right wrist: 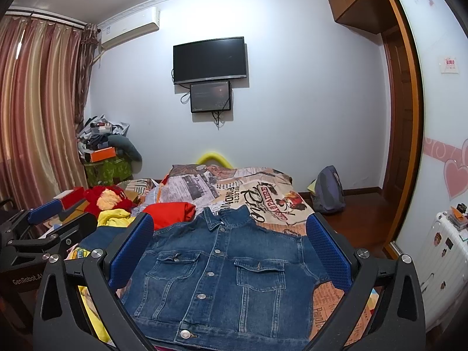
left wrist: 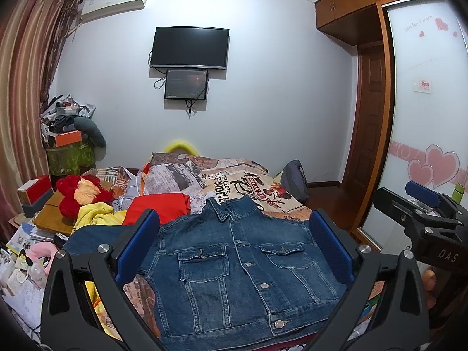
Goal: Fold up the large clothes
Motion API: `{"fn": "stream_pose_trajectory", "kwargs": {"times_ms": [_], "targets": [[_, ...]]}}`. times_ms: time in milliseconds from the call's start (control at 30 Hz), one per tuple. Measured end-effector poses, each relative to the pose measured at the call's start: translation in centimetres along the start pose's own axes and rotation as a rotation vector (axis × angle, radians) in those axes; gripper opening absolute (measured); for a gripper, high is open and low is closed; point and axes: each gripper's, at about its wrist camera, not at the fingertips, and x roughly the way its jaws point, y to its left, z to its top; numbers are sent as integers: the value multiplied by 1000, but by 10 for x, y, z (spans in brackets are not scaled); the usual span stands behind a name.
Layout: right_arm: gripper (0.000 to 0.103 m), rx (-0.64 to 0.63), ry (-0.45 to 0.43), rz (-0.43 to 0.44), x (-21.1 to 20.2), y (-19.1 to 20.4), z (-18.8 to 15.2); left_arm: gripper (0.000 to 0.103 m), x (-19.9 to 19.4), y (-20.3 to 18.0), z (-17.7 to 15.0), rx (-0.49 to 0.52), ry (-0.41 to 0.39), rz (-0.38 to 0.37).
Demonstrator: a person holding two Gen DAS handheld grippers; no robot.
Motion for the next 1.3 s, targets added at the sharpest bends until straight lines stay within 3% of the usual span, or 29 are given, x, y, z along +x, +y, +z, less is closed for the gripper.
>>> {"fn": "stream_pose_trajectory", "kwargs": {"times_ms": [1300], "targets": [[103, -5, 12, 3, 0, 0, 0, 103, 4, 2, -1, -18, 12, 9]]}}
